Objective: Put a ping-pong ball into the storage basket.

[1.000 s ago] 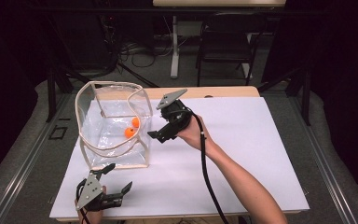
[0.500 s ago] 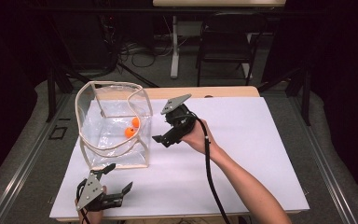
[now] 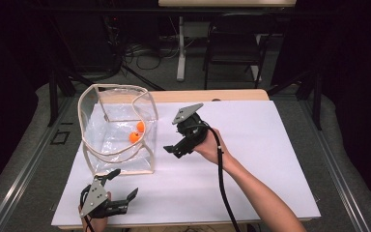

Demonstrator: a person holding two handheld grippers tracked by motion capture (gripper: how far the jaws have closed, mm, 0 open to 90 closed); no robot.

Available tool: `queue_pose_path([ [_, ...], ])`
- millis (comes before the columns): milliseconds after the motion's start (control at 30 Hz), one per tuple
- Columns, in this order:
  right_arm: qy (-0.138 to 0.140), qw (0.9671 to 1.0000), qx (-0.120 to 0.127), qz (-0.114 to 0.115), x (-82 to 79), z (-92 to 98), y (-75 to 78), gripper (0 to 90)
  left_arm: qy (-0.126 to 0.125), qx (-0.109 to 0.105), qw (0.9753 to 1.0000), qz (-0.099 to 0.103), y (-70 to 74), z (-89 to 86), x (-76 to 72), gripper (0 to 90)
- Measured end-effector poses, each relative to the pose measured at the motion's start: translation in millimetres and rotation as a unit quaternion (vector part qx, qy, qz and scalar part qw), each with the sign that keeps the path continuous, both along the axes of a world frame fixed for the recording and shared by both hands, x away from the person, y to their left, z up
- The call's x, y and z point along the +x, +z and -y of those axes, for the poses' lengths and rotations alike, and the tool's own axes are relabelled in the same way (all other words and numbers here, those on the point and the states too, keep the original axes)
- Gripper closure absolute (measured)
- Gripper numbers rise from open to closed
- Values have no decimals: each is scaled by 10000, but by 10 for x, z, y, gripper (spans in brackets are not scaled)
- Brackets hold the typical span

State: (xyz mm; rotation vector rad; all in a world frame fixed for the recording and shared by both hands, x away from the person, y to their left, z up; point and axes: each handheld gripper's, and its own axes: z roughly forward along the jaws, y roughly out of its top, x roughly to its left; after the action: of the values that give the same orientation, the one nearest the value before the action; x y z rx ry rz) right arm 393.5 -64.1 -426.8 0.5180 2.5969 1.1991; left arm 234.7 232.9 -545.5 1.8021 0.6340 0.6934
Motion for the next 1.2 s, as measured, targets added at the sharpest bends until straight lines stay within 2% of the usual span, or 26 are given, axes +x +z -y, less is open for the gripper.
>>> queue_pose_path([
  [533,0,9996,-266,-114,-113,197,-287,0,4,-6,10000,6,3,0,0,156],
  [800,-23,9993,-356,-89,-213,339,-407,0,13,-13,10000,15,4,-2,-7,156],
  [900,-48,9989,-445,-110,-251,395,-478,0,18,-17,10000,13,4,-4,-6,156],
  [1200,-168,9986,-496,-99,-349,577,-591,0,39,-9,10000,19,6,-5,-9,156],
])
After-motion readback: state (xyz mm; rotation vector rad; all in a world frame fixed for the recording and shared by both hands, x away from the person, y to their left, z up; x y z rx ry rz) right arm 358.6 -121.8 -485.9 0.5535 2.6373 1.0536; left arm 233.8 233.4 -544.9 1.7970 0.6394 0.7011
